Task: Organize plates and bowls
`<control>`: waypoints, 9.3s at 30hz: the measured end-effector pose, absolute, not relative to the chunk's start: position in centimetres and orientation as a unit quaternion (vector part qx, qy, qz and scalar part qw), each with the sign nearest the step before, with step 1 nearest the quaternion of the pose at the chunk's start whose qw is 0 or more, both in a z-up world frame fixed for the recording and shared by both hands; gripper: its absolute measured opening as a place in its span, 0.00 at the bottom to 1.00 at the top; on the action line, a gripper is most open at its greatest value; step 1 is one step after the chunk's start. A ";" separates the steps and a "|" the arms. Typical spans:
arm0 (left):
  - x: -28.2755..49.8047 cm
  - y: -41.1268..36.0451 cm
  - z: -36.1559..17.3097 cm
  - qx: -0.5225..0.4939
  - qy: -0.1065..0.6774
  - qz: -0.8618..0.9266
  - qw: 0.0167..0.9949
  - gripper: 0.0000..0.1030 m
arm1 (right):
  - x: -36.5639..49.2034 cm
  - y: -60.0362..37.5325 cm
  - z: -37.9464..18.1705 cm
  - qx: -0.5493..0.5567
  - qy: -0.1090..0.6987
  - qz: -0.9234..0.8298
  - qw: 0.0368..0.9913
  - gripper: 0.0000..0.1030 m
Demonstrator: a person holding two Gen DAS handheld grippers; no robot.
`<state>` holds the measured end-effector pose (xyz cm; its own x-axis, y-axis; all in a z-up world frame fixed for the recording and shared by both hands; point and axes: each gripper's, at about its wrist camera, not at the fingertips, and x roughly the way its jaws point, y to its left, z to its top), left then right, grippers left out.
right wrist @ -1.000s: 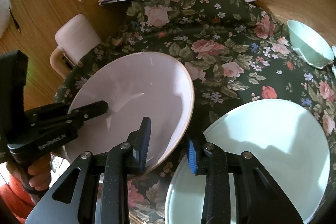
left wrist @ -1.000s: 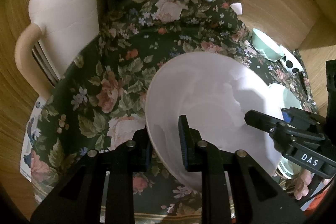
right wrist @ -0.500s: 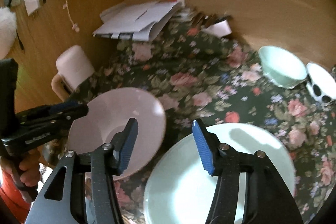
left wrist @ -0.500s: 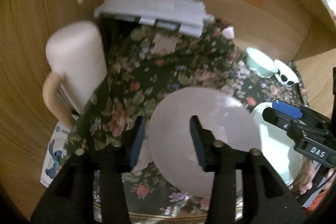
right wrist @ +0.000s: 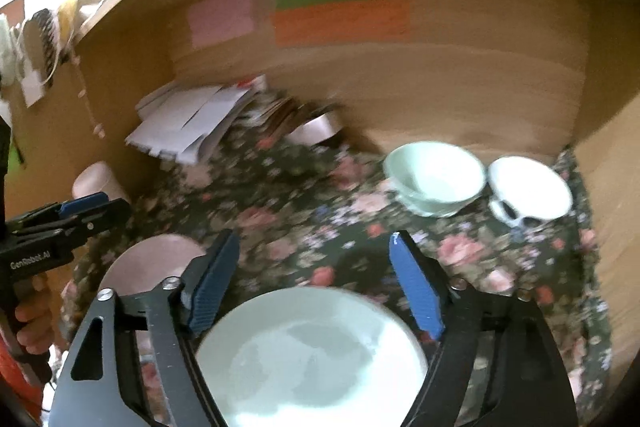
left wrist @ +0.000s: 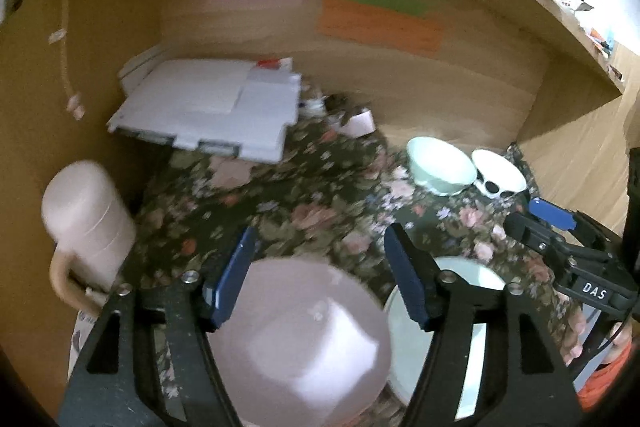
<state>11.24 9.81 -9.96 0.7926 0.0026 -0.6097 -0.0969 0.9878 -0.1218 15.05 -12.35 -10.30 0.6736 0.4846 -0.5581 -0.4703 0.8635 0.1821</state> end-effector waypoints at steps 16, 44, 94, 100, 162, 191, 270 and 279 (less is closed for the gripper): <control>21.4 2.3 -9.0 -0.023 0.335 -0.023 0.942 0.74 | 22.6 -19.3 -11.2 0.032 0.315 0.181 0.931 0.76; 36.5 0.0 -16.6 0.016 0.461 0.002 0.887 0.74 | 34.5 -18.9 -20.9 0.082 0.442 0.176 0.876 0.39; 35.5 -0.6 -22.4 0.022 0.538 -0.022 0.843 0.44 | 30.0 -17.2 -21.5 0.044 0.495 0.269 0.825 0.46; 35.5 -1.4 -22.8 0.030 0.536 -0.036 0.843 0.25 | 31.8 -15.3 -22.3 0.045 0.492 0.277 0.824 0.21; 13.3 5.4 -11.2 -0.018 0.392 0.015 0.920 0.23 | 14.8 -10.5 -12.4 0.043 0.387 0.329 0.860 0.19; 8.4 13.4 -15.7 -0.080 0.425 0.074 0.899 0.23 | 12.7 -1.8 -15.9 0.013 0.433 0.384 0.815 0.19; 22.9 -2.1 -9.7 0.003 0.387 -0.061 0.920 0.71 | 23.1 -25.3 -11.5 0.043 0.331 0.106 0.937 0.78; 29.7 -5.3 -12.5 0.031 0.426 -0.068 0.902 0.71 | 28.5 -28.8 -15.5 0.068 0.377 0.047 0.923 0.78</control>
<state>29.72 -5.33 -12.51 0.6282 -0.0966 -0.7720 0.1491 0.9888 -0.0024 28.48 -28.83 -15.52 0.7118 0.1385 -0.6886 -0.0361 0.9863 0.1610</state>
